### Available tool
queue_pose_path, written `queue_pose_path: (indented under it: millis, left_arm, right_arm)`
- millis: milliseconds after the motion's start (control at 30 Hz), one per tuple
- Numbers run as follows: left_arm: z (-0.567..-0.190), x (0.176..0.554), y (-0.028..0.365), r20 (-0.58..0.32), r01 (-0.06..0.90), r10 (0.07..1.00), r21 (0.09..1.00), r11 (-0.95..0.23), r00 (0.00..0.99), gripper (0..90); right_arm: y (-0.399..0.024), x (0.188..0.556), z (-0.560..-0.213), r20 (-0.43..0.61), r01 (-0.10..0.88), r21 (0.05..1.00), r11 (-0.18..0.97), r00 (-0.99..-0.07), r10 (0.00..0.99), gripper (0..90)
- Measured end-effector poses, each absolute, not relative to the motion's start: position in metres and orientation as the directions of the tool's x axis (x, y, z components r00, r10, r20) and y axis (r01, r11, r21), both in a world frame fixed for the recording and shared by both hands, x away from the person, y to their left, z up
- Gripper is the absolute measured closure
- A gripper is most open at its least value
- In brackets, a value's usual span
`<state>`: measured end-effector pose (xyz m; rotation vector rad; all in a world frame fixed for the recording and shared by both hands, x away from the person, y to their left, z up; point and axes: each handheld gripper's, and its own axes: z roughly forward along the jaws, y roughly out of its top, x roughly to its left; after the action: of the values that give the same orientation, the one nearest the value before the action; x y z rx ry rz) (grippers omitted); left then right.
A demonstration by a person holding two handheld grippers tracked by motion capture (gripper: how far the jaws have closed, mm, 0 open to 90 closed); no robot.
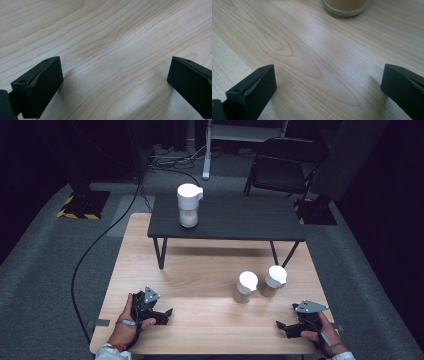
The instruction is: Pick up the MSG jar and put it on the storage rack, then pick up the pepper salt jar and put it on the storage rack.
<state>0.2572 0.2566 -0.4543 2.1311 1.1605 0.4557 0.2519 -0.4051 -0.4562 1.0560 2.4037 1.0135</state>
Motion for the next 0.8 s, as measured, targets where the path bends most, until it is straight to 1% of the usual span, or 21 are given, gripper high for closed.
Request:
queue_pose_path:
  millis: [800]
  left_arm:
    - [-0.4542,0.2585,0.258,-0.009,0.605,0.832,0.692,-0.395,0.554,0.0]
  right_arm:
    - [-0.4048,0.2518,-0.4562,-0.011,0.509,0.72,0.472,-0.672,0.741,0.0]
